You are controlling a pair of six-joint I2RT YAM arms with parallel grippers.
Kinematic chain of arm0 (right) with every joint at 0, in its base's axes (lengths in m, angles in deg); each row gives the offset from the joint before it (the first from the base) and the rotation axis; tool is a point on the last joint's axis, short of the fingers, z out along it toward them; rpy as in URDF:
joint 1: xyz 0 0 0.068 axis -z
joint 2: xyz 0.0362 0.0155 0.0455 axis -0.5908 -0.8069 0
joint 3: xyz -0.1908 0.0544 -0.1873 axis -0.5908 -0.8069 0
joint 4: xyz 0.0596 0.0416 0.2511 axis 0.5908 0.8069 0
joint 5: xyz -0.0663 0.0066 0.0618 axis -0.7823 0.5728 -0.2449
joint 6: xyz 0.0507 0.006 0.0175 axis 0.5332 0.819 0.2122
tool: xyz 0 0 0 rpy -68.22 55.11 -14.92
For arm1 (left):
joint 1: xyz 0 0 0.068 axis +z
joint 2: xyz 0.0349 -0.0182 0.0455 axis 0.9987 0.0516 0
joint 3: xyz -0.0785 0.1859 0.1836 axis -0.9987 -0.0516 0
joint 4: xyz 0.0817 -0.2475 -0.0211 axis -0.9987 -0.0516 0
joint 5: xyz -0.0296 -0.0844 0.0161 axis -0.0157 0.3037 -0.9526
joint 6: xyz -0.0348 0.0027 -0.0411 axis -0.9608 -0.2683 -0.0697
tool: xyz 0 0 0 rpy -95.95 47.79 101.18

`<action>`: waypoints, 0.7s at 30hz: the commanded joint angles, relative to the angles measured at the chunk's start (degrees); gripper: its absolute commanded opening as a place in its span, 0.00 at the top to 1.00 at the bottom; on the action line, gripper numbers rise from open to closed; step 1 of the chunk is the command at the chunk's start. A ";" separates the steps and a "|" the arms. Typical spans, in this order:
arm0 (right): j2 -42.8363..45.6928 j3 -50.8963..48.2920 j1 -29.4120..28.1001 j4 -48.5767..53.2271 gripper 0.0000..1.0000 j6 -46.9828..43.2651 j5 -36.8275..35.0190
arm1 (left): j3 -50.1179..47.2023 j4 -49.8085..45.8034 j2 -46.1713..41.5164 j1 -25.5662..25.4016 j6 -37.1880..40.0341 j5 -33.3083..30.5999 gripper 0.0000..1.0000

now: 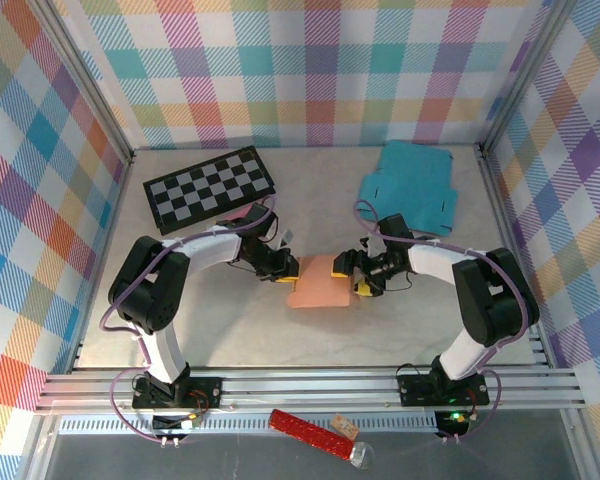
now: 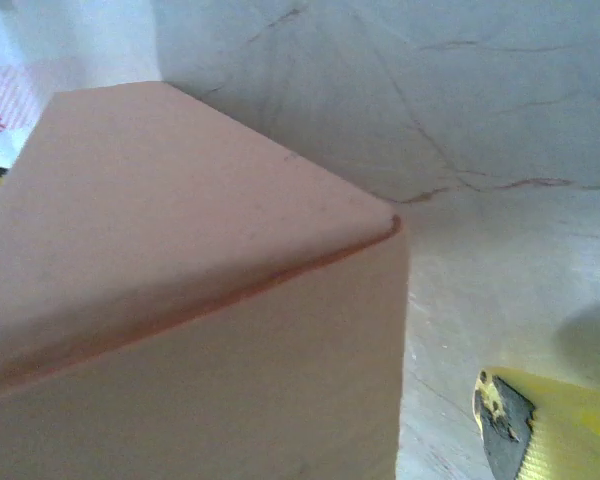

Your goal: Fold the paper box

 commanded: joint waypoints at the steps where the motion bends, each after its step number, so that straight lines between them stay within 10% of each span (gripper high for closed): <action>1: -1.18 1.22 0.07 -3.16 0.13 -0.92 4.11 | -2.86 -3.27 0.93 1.05 0.73 -4.74 0.82; 21: 1.90 -3.00 -0.07 -11.52 0.52 14.93 5.53 | -0.48 -1.90 -0.07 1.07 -1.20 -4.65 0.70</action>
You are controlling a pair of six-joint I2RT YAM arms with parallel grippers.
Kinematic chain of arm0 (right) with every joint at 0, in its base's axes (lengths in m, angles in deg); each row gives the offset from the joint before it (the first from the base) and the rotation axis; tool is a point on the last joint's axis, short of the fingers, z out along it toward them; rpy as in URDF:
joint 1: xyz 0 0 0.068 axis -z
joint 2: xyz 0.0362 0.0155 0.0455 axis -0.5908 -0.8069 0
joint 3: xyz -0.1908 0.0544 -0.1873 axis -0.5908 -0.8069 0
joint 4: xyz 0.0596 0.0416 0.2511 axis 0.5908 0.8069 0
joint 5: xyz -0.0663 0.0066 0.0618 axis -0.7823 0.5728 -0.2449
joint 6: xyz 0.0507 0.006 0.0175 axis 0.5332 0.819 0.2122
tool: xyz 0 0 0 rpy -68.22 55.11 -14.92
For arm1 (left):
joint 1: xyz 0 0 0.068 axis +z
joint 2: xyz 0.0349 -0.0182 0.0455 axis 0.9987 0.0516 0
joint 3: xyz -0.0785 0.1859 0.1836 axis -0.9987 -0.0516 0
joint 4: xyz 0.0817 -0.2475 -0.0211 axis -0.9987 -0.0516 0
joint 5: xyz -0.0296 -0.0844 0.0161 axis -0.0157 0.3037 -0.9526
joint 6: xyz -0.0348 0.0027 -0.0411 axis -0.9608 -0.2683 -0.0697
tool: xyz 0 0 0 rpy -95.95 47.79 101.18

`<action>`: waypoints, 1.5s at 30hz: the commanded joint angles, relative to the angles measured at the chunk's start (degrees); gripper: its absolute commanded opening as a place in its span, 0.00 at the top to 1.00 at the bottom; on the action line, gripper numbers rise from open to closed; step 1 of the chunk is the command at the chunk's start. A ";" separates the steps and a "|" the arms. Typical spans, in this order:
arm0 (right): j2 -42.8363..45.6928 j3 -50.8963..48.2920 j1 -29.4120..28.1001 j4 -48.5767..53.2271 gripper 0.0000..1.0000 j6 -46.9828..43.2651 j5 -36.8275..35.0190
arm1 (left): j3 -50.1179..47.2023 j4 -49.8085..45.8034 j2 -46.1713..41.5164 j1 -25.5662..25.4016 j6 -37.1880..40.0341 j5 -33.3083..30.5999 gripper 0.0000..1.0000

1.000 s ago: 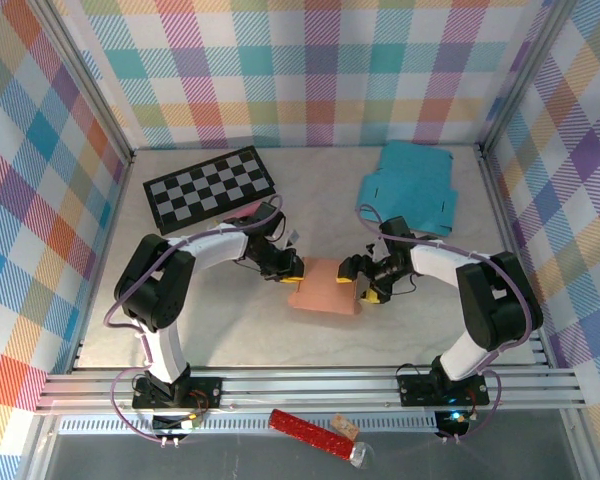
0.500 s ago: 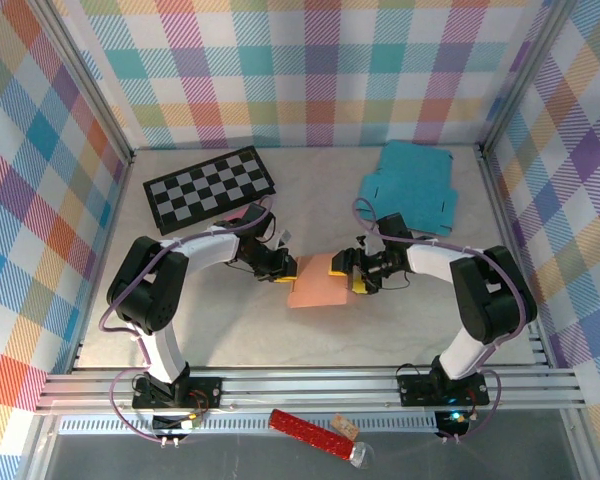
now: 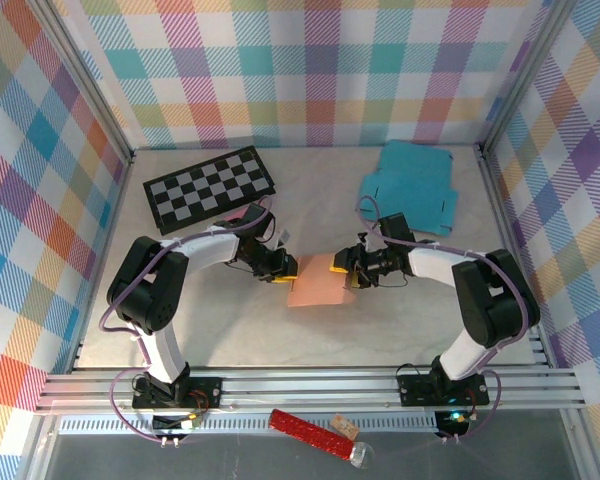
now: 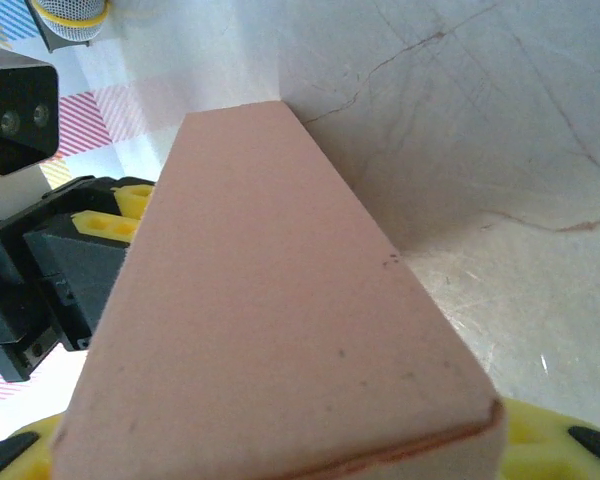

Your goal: Fold the paper box

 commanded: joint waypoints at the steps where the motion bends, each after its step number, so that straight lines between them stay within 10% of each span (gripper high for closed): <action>1: 1.05 -0.58 -0.03 0.38 0.53 3.51 -0.37 | 0.12 -1.87 -0.21 0.46 -0.58 -4.06 0.69; 10: -0.55 3.79 0.64 7.30 0.57 9.15 -0.22 | -1.43 2.98 -12.89 0.30 2.67 -11.55 0.67; 17: -3.07 8.52 4.45 14.64 0.58 18.48 4.92 | -8.97 10.76 -28.78 -7.54 29.51 -8.91 0.60; 37: -10.05 18.99 7.36 28.40 0.60 19.42 14.69 | -5.80 9.90 -22.26 -22.26 58.52 -41.67 0.39; 45: -10.05 17.06 7.40 29.52 0.61 19.97 16.46 | -4.09 12.14 -17.12 -22.30 60.46 -40.50 0.38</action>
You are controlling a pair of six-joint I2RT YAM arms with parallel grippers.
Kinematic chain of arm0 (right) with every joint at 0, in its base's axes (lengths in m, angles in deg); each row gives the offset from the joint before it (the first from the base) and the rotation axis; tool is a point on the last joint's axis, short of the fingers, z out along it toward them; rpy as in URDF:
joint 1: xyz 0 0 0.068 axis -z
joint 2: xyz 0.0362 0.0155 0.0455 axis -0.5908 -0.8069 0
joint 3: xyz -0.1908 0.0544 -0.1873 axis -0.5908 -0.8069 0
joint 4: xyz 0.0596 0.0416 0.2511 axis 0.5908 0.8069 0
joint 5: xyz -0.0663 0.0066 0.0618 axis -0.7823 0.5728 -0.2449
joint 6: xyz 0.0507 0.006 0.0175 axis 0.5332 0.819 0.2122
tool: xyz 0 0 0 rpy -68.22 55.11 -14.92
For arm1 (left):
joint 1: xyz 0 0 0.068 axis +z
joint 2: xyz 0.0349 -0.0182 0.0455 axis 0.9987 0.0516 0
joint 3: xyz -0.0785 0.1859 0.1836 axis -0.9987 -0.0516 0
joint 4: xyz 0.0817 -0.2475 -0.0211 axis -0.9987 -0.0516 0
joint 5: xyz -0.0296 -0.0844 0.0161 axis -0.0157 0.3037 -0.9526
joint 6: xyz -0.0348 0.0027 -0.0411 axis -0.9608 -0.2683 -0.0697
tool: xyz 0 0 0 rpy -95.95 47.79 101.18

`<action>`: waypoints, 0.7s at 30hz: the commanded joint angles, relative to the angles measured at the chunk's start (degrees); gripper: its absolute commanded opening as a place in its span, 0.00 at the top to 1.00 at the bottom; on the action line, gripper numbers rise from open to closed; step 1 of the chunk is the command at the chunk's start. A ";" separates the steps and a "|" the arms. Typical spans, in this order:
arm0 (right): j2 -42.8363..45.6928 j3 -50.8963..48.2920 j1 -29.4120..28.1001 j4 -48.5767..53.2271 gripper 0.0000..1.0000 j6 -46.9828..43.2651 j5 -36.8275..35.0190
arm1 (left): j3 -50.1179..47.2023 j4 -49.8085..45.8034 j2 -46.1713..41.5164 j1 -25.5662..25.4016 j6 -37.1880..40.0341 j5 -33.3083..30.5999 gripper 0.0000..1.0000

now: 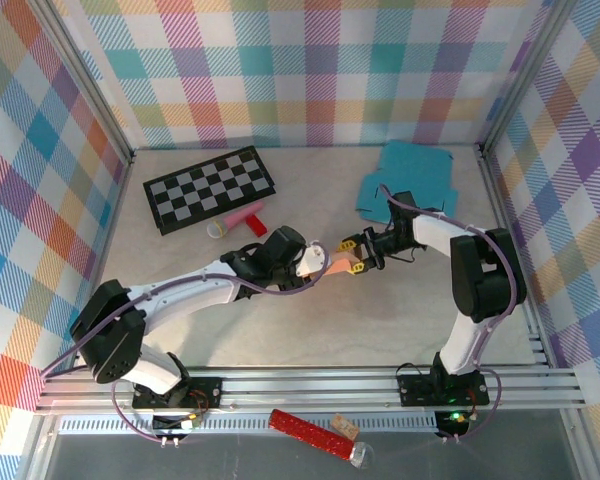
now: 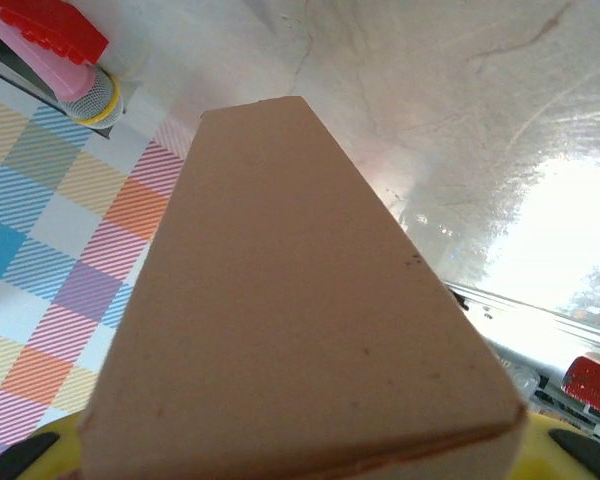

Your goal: Fold the paper box

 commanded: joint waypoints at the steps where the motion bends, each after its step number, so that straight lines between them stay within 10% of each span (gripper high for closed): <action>1: -0.14 -0.67 0.38 2.19 0.61 0.77 2.58 | 1.50 2.46 1.12 -0.36 2.52 0.59 0.38; 21: -1.72 0.00 1.31 2.39 0.61 1.07 5.19 | 3.78 5.06 7.00 0.33 0.94 3.25 0.37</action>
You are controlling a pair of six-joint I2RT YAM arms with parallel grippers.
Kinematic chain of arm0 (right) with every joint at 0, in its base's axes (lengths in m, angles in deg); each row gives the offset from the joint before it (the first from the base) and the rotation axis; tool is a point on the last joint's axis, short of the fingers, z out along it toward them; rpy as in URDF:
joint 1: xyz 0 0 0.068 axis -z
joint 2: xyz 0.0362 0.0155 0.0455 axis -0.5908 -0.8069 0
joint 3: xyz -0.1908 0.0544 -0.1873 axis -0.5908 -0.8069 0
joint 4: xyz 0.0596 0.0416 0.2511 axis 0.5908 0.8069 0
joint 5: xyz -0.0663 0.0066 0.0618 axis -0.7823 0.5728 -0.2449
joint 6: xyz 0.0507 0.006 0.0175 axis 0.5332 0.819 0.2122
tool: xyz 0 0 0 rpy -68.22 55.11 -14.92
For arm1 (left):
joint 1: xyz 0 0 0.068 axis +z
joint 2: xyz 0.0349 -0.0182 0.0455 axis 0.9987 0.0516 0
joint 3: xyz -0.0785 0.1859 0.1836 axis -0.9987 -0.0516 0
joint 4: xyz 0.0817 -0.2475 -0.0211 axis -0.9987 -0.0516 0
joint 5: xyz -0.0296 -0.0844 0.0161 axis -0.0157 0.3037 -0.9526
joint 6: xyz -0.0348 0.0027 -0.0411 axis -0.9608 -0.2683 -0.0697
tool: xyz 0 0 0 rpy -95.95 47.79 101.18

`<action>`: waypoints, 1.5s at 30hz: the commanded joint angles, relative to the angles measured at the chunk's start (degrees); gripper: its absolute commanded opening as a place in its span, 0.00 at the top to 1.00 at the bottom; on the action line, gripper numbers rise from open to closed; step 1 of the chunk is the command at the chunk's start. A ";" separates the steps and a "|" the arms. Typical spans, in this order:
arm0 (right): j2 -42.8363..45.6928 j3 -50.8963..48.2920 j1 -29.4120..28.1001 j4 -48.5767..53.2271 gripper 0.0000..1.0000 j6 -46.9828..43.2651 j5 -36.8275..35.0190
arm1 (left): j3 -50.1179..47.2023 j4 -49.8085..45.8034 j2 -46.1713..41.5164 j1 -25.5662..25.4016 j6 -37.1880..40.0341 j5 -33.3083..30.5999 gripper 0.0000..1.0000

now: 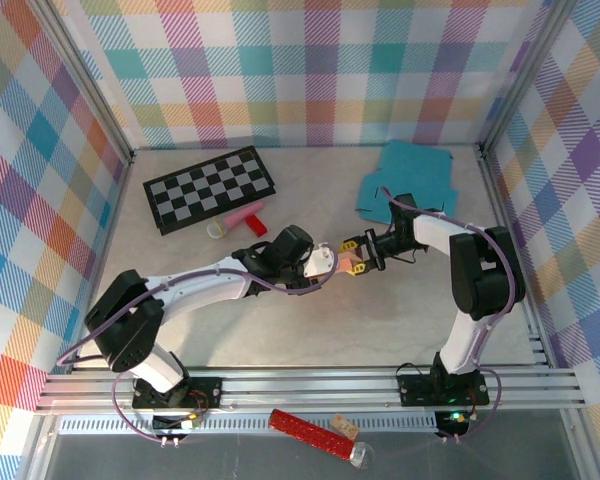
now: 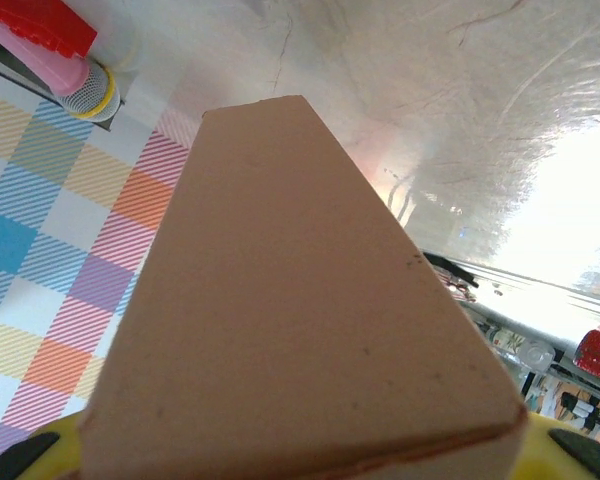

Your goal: Fold the paper box

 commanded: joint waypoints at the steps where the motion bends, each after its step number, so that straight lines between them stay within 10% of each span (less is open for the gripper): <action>1: -0.86 -0.09 0.50 0.98 0.61 0.71 3.07 | 2.63 2.30 2.05 0.29 -0.96 -0.86 0.38; 15: -2.32 0.45 1.63 2.91 0.38 -1.31 1.52 | 4.32 -2.49 1.47 0.79 -3.15 0.22 0.65; 24: 3.08 3.40 3.83 9.27 0.19 -7.24 -7.10 | 8.00 -17.06 -0.39 0.80 -6.77 0.21 0.66; 45: 26.36 -4.68 -6.26 2.55 0.44 -39.60 -37.19 | 9.95 -36.07 1.34 1.72 -8.33 0.29 0.55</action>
